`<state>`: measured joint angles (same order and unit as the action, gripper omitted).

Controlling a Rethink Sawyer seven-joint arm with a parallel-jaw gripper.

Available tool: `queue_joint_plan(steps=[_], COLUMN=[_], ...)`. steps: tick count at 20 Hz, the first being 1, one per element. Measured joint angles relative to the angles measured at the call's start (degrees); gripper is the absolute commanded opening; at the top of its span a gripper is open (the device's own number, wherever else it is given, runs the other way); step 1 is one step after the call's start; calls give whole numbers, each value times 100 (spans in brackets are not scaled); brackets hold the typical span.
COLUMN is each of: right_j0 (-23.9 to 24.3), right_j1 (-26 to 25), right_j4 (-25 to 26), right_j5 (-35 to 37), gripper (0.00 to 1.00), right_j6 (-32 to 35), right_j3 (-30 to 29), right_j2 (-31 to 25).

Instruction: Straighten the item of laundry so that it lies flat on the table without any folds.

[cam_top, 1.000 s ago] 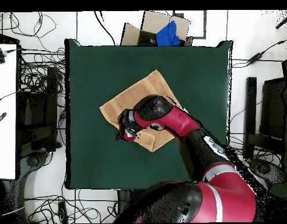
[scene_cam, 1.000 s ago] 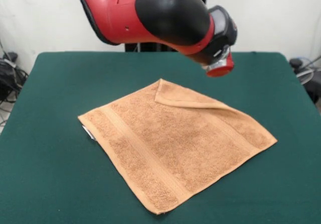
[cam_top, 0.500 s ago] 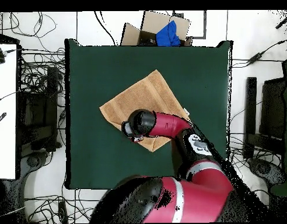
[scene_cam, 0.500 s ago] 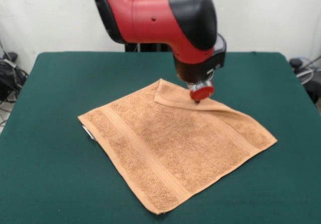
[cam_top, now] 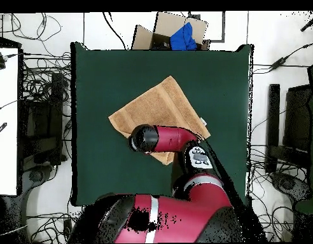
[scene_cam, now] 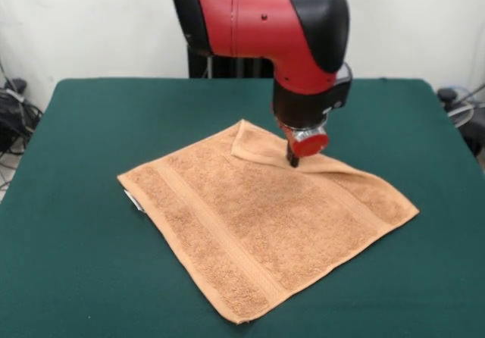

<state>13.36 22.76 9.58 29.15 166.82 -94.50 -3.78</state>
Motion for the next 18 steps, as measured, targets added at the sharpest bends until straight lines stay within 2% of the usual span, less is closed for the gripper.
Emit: queue_joint_plan(steps=[6,8,15,17,18], right_j0=[86,246,1378,1757,2107], right_j1=[21,42,174,207,227], right_j4=[-52,-113,-466,-536,-569], right_j5=[2,38,214,216,211], gripper=[0,0,0,0,0], right_j6=[0,0,0,0,0], right_j3=[-8,-33,-452,-717,-1012], right_j2=[2,-63,-578,-729,-871])
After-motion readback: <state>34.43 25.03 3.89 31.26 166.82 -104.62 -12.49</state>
